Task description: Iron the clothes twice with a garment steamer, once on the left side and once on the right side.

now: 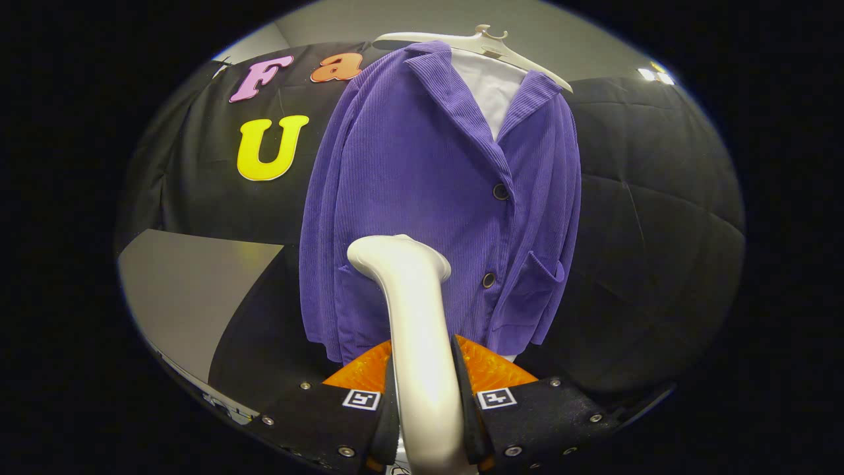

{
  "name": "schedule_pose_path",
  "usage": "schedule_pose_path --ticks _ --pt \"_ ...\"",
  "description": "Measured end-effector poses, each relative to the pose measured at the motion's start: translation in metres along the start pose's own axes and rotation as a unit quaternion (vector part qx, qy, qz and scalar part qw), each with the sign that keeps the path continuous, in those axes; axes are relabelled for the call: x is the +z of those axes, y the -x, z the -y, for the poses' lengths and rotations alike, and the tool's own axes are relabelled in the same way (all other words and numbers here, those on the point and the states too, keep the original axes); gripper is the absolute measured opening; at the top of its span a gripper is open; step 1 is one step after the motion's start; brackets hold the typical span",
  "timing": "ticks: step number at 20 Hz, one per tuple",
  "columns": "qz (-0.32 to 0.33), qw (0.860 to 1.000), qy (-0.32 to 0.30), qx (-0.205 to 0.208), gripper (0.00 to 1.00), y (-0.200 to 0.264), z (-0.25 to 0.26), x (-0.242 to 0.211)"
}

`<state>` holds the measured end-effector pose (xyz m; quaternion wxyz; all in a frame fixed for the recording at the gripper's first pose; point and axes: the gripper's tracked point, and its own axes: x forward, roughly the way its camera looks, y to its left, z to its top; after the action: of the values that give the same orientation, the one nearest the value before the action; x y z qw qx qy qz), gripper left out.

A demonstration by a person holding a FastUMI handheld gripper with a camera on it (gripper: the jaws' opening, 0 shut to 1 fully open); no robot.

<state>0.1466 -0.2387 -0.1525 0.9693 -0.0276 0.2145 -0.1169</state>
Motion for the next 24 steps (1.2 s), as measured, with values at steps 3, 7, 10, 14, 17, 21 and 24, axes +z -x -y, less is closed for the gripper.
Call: schedule_pose_path --ticks 3,7,10,14,17,21,24 --pt "0.004 1.000 -0.007 0.001 0.39 -0.002 -0.004 -0.011" --pt "-0.019 1.000 0.000 0.002 0.39 -0.008 -0.008 -0.045" --pt "-0.020 1.000 -0.008 -0.001 0.39 -0.007 -0.009 -0.055" --pt "-0.023 0.999 -0.026 -0.005 0.39 -0.008 -0.010 -0.068" --pt "-0.060 0.998 0.000 -0.014 0.39 -0.009 -0.012 -0.094" --pt "-0.090 0.996 0.023 -0.017 0.39 -0.011 -0.023 -0.112" --pt "-0.087 0.996 -0.009 -0.025 0.39 -0.011 -0.027 -0.116"
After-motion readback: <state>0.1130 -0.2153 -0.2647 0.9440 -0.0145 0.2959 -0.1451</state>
